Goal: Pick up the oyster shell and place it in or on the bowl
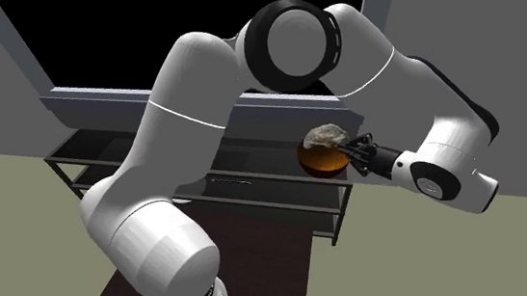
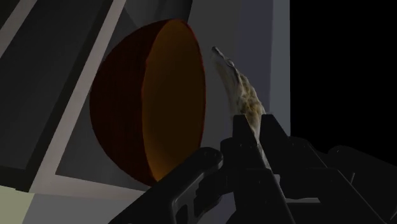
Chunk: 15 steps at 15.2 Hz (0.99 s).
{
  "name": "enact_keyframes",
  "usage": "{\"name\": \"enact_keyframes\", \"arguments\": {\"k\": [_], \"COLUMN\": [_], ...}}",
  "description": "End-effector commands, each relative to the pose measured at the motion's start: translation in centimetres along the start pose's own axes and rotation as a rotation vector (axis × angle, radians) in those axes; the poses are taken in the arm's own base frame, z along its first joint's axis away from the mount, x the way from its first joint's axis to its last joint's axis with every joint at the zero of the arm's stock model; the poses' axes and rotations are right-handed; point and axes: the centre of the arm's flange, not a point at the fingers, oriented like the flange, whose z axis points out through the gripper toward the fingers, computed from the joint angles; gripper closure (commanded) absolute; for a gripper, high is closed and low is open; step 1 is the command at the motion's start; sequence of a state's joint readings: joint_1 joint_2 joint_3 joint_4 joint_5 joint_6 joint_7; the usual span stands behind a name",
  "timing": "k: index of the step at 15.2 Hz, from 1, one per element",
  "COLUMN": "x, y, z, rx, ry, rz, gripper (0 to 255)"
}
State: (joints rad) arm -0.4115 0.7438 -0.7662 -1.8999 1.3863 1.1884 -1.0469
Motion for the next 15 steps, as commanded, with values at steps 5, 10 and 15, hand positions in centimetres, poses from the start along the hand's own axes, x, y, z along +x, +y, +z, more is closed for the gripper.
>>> {"name": "enact_keyframes", "arguments": {"k": [5, 10, 15], "x": [0.1, 0.2, 0.2], "y": [3.1, 5.1, 5.1], "z": [0.7, 1.3, 1.3], "rx": [0.001, 0.001, 0.001], "ry": [0.000, 0.000, 0.000], "rz": [0.000, 0.000, 0.000], "gripper": [255, 255, 255]}}
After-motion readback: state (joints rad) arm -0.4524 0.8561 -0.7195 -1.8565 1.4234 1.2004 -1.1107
